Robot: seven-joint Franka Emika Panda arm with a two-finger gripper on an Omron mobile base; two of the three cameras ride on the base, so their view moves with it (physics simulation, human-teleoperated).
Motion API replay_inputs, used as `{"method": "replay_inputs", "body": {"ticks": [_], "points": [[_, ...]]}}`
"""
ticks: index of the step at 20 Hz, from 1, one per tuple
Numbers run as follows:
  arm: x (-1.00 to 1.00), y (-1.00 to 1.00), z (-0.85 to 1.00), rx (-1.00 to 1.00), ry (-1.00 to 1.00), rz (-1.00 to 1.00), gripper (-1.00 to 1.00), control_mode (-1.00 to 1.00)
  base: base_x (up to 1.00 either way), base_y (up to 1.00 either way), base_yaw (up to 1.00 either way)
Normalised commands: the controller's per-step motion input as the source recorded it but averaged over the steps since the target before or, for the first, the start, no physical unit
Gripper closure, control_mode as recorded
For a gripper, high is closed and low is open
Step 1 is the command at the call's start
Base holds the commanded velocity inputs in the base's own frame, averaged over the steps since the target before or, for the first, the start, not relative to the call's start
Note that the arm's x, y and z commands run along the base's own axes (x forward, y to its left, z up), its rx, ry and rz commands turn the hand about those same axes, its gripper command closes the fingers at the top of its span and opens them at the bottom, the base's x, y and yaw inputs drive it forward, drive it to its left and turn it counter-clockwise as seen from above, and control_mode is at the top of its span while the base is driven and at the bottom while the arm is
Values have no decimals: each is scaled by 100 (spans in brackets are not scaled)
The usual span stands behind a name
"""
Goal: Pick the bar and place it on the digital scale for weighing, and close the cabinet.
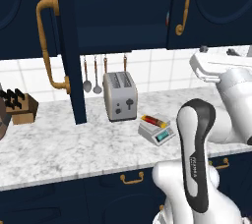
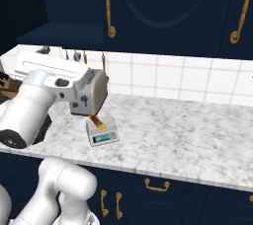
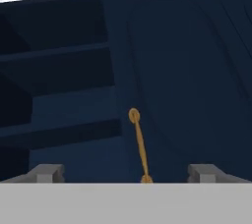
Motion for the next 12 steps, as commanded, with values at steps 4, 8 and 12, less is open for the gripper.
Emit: {"method": "replay_inputs", "body": {"ticks": [4, 8, 12], "points": [[-100, 18, 68, 0, 23, 0, -100, -100, 0, 0, 0], [-100, 91, -7, 0, 7, -6, -100, -100, 0, 0, 0], [-100, 100, -27, 13, -6, -10, -100, -100, 0, 0, 0]]}}
